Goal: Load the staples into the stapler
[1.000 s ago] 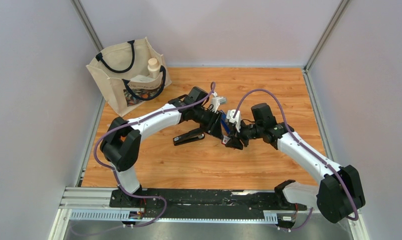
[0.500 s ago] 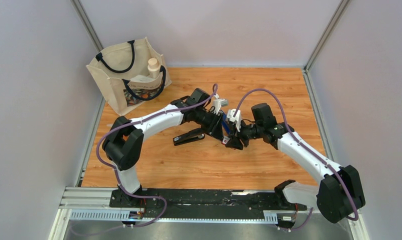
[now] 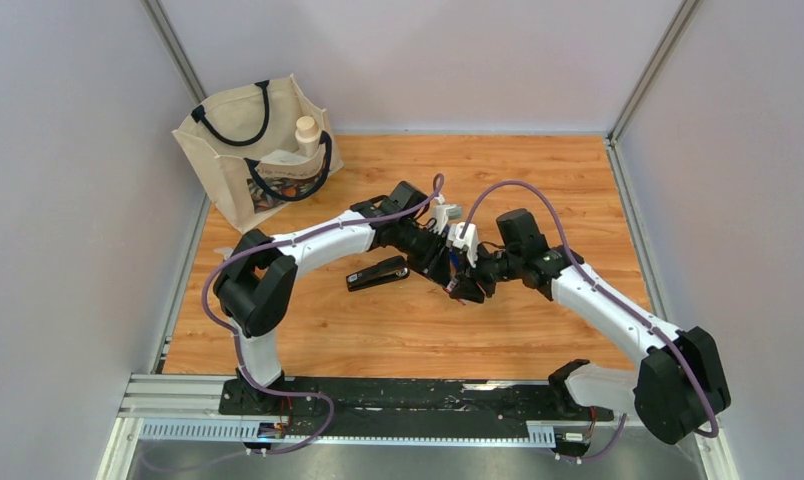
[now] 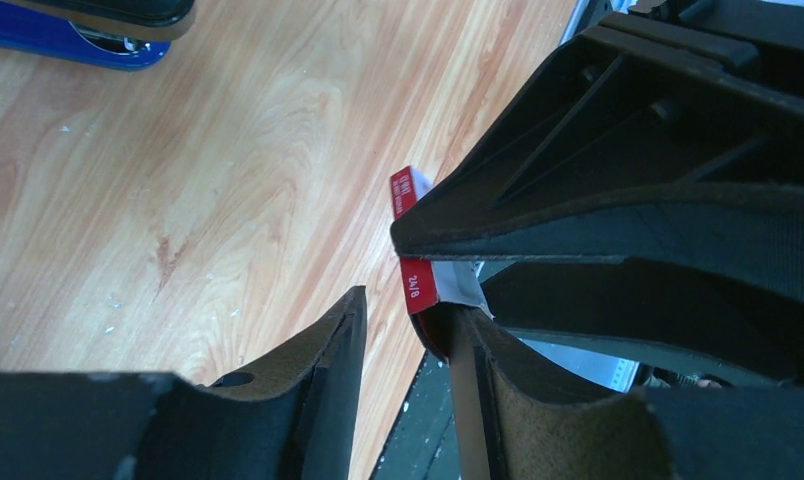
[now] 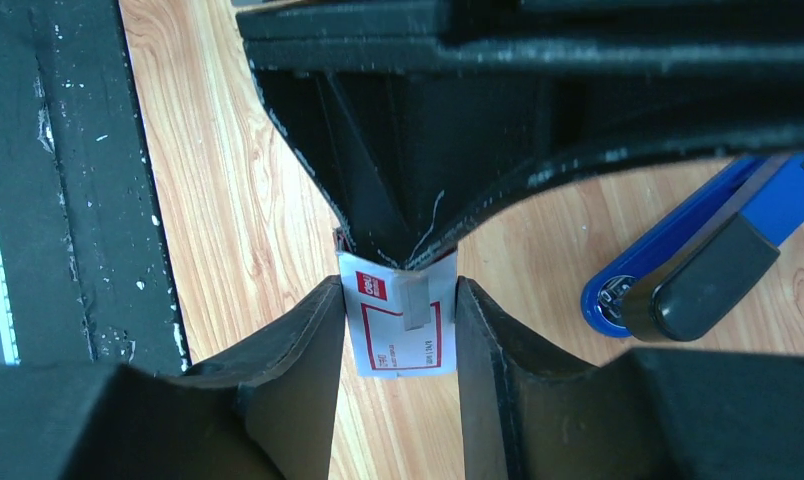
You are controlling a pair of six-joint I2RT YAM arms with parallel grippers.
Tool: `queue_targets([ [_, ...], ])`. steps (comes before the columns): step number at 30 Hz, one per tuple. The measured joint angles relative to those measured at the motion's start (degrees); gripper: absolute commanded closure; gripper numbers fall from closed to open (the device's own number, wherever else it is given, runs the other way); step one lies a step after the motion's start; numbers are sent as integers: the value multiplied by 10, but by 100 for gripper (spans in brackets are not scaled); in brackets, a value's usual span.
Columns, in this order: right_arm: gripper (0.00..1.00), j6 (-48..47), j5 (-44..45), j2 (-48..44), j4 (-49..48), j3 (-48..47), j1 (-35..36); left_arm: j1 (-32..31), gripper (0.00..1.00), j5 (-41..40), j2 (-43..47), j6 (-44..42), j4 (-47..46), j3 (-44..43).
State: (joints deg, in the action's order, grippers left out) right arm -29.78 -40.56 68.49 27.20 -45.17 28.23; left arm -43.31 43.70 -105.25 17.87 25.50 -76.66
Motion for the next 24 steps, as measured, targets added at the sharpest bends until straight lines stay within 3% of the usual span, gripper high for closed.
queue_targets([
  [6, 69, -1, 15, 9, -1, 0, 16, -7, 63, 2, -5, 0, 3, 0],
  [17, 69, -11, 47, 10, -12, 2, 20, -8, 89, -5, -6, -3, 2, 0],
  [24, 68, -28, 53, 13, -16, 2, 21, -6, 94, -14, -5, -4, 0, 0],
])
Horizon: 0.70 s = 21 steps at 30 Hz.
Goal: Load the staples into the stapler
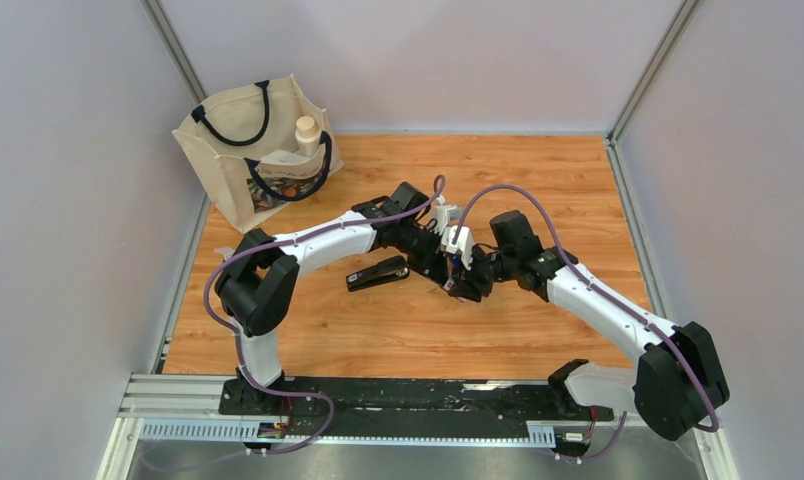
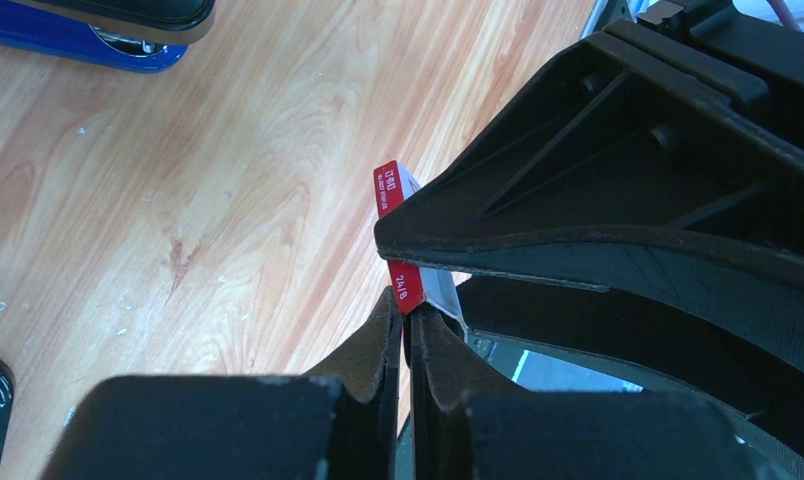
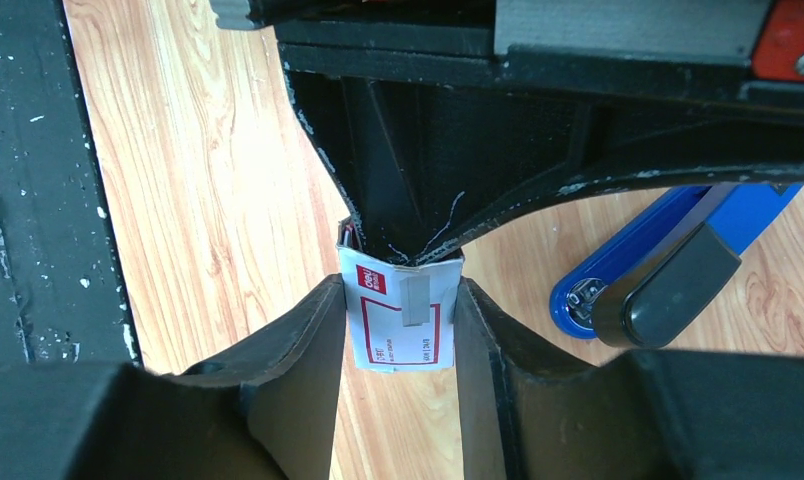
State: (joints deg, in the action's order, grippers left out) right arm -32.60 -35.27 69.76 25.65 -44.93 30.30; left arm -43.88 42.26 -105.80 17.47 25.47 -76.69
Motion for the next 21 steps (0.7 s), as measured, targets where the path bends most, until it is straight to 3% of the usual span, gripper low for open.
queue_targets([
  [6, 68, -14, 0, 0, -3, 0, -5, 6, 100, 1, 0, 0, -7, 0],
  [14, 64, -28, -6, 2, -14, 0, -8, 22, 100, 12, 5, 0, -21, 10],
  [21, 36, -46, 3, 2, 1, -5, -19, 53, 100, 61, 22, 5, -28, 34],
])
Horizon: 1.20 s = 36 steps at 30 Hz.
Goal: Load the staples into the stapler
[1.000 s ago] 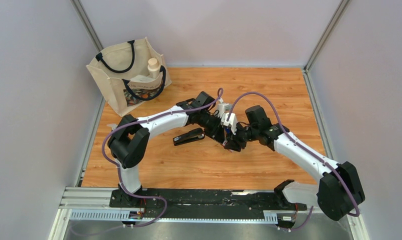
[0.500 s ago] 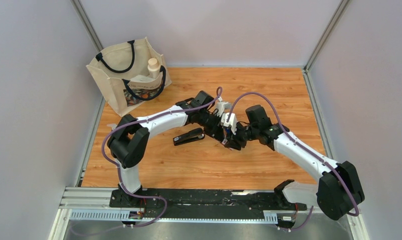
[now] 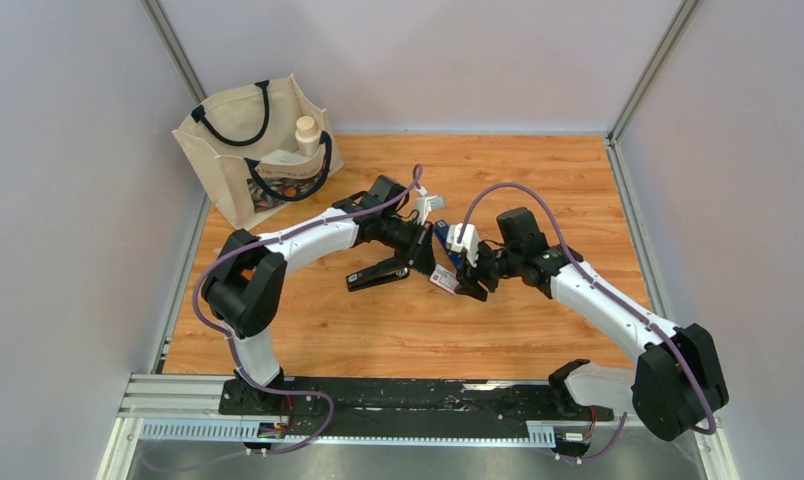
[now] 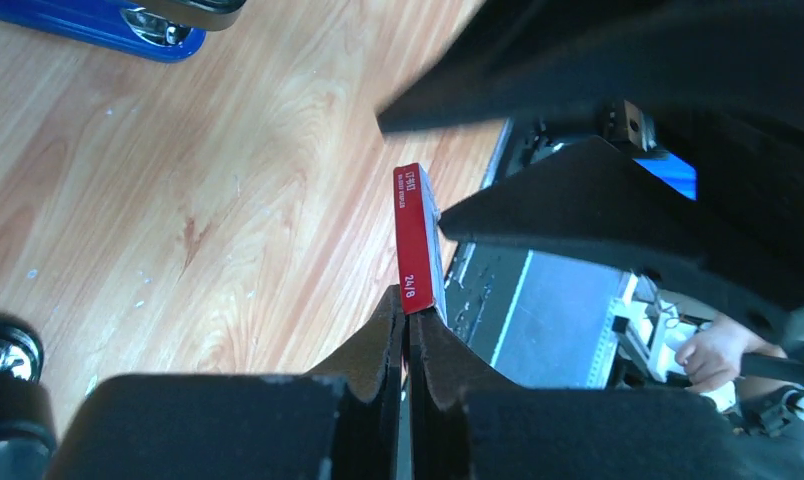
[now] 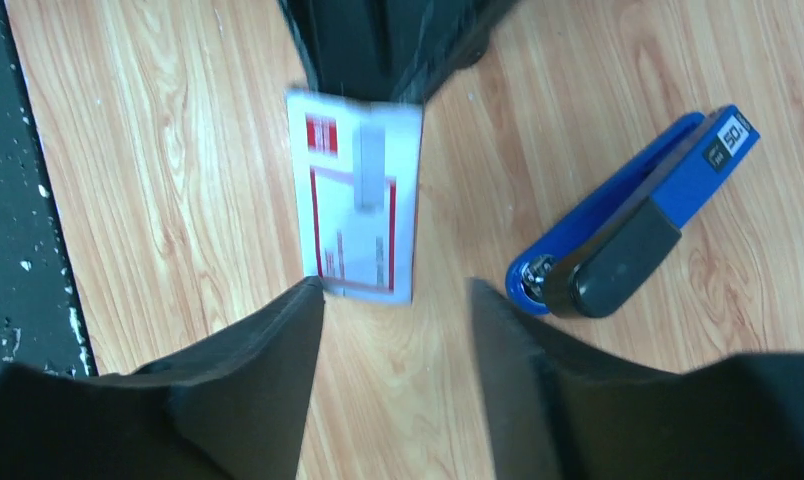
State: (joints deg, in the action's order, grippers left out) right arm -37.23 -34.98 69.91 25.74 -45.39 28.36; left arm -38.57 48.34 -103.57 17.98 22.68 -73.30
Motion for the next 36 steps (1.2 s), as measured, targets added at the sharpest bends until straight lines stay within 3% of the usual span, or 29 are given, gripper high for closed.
queue_targets([
  [8, 32, -18, 15, -82, 24, 1, -28, 47, 100, 111, 37, 88, -120, 64],
  [11, 31, -14, 14, -115, 13, 6, -39, 49, 100, 153, 38, 166, -223, 97],
  [17, 33, 0, 8, -145, -2, 16, -43, 54, 100, 202, 34, 403, -525, 156],
  [21, 34, 2, 4, -160, -9, 22, -43, 58, 100, 210, 32, 492, -646, 156],
  [29, 32, 0, 4, -191, -16, 34, -58, 73, 100, 213, 21, 558, -726, 164],
  [36, 35, 64, -49, -179, -18, 14, -126, 76, 100, 213, 14, 572, -741, 169],
])
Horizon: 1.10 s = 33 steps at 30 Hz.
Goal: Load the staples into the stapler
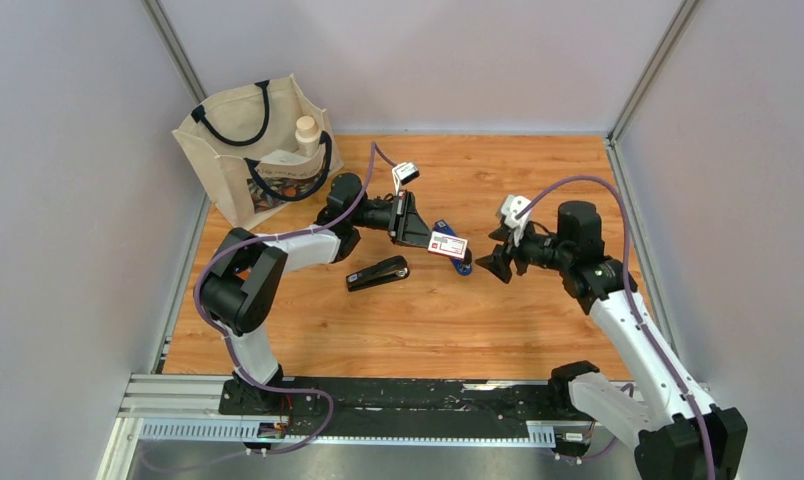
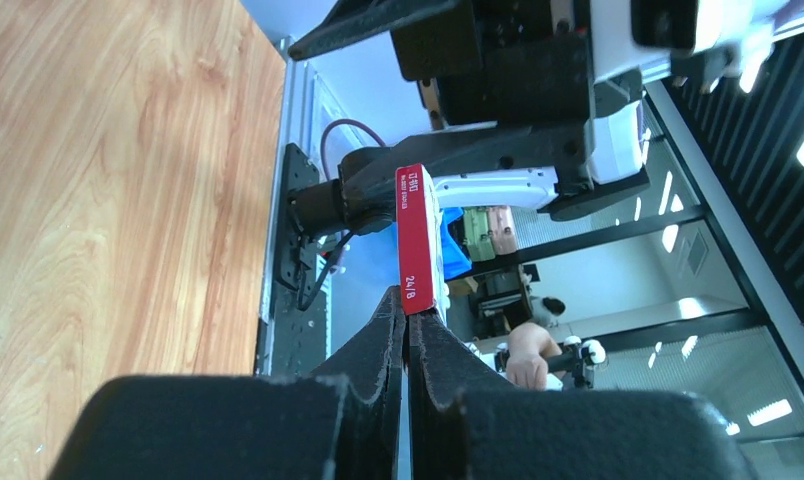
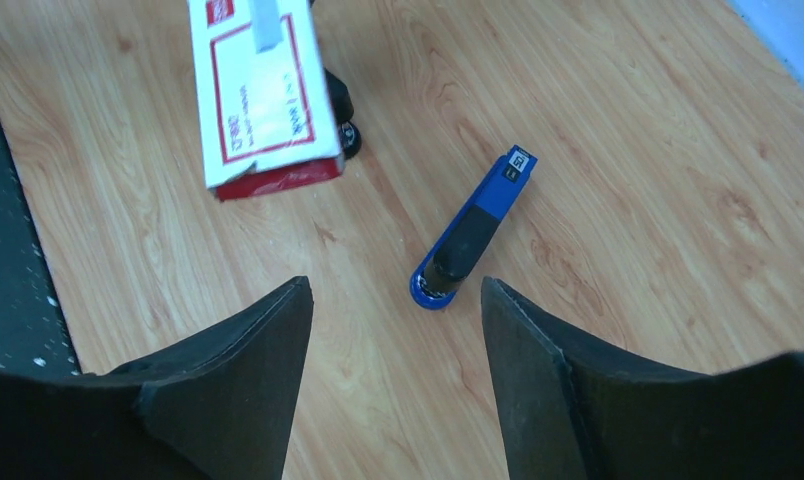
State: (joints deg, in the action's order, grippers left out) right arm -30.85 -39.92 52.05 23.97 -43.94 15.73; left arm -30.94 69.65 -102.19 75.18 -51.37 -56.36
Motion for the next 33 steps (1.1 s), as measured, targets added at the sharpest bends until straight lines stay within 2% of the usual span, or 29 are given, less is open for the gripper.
queue_targets([
  [9, 41, 178, -117, 106, -3, -99, -44, 0, 100, 0, 0, 1, -11, 0],
  [21, 40, 338, -192, 138, -76, -77, -57, 0, 100, -1, 0, -1, -12, 0],
  [33, 40, 417, -259, 185, -145, -64, -82, 5, 100, -2, 1, -5, -11, 0],
])
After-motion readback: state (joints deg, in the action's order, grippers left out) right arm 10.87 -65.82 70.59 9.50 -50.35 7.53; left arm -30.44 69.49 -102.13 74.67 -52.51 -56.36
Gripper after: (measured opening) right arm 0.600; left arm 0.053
